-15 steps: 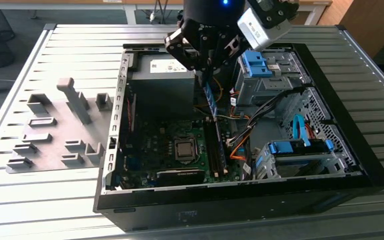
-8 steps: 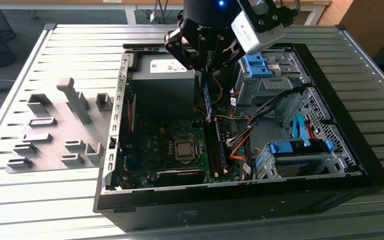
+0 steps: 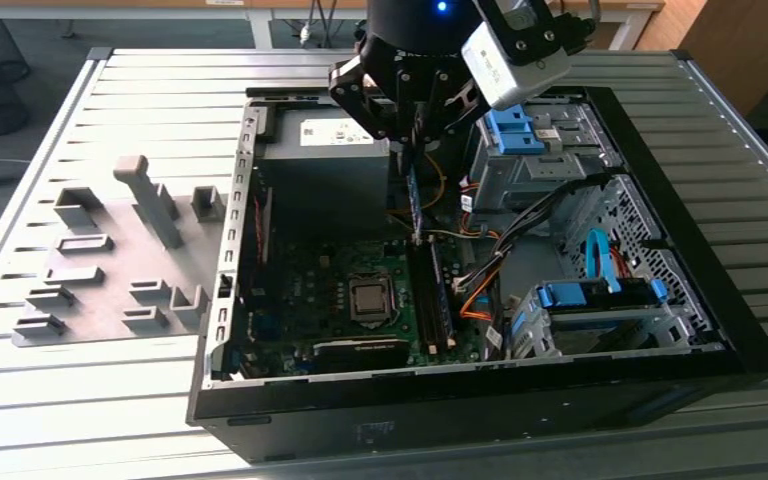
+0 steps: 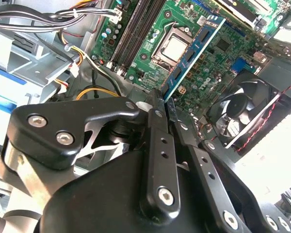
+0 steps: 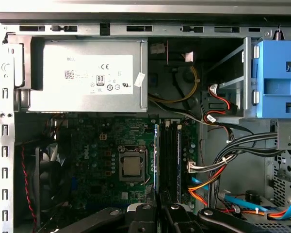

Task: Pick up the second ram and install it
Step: 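Insert the second ram into the second slot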

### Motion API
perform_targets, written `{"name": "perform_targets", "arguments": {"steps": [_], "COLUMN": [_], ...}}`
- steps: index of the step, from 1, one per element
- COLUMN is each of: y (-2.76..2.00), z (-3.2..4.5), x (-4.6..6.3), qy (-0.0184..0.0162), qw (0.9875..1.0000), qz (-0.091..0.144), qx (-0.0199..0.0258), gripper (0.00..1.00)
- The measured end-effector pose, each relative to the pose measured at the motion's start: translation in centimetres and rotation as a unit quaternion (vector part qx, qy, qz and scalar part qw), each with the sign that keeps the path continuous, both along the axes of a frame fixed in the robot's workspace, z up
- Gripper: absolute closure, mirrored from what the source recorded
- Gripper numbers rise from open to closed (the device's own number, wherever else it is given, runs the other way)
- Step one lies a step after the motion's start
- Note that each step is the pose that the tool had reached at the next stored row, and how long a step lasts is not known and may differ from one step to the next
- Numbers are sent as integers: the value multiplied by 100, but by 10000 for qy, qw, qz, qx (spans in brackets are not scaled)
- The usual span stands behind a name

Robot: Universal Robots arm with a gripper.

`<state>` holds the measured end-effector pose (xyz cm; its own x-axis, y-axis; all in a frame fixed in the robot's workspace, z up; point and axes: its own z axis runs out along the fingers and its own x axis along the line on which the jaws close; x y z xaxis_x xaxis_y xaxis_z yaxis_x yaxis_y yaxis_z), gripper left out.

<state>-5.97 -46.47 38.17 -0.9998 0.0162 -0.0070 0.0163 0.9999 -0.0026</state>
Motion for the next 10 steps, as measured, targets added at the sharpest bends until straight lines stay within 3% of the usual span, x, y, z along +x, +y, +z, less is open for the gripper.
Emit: {"name": "perform_targets", "arguments": {"steps": [7,10], "y": [0,0], "z": [-9,-32], "x": [4,10], "qy": [-6,-24], "qw": [10000,9999], "qz": [11,162], "qx": [-8,-8], "gripper": [86,86]}}
